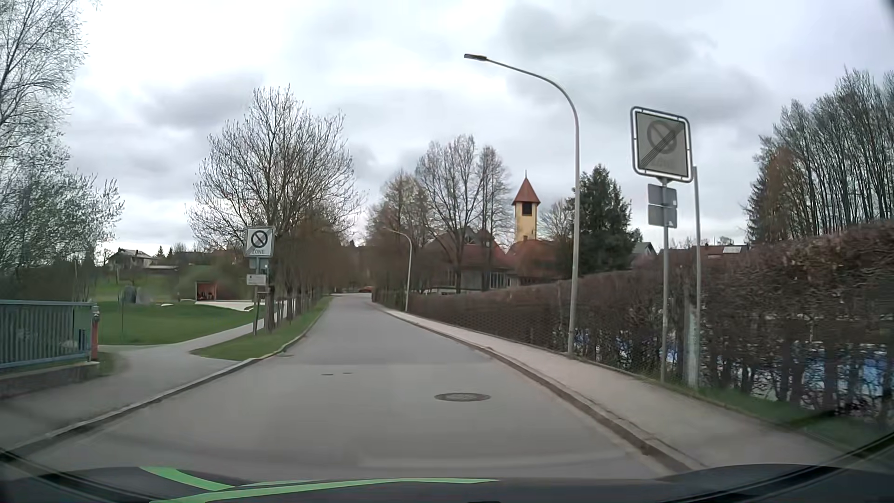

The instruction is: Follow the waypoints while adhering to traffic rules and regulations

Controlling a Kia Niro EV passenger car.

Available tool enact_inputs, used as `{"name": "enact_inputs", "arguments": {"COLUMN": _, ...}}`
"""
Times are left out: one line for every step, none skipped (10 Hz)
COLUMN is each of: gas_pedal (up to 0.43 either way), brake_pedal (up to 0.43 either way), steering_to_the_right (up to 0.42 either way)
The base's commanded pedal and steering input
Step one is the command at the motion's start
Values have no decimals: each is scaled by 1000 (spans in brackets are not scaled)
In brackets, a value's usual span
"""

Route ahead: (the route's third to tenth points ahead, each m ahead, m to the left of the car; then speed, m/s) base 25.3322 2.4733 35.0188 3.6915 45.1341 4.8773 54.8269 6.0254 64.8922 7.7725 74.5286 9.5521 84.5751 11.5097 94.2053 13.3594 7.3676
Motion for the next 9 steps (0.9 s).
{"name": "enact_inputs", "arguments": {"gas_pedal": 150, "brake_pedal": 0, "steering_to_the_right": -23}}
{"name": "enact_inputs", "arguments": {"gas_pedal": 150, "brake_pedal": 0, "steering_to_the_right": -24}}
{"name": "enact_inputs", "arguments": {"gas_pedal": 150, "brake_pedal": 0, "steering_to_the_right": -24}}
{"name": "enact_inputs", "arguments": {"gas_pedal": 150, "brake_pedal": 0, "steering_to_the_right": -24}}
{"name": "enact_inputs", "arguments": {"gas_pedal": 150, "brake_pedal": 0, "steering_to_the_right": -25}}
{"name": "enact_inputs", "arguments": {"gas_pedal": 150, "brake_pedal": 0, "steering_to_the_right": -27}}
{"name": "enact_inputs", "arguments": {"gas_pedal": 150, "brake_pedal": 0, "steering_to_the_right": -28}}
{"name": "enact_inputs", "arguments": {"gas_pedal": 150, "brake_pedal": 0, "steering_to_the_right": -29}}
{"name": "enact_inputs", "arguments": {"gas_pedal": 150, "brake_pedal": 0, "steering_to_the_right": -29}}
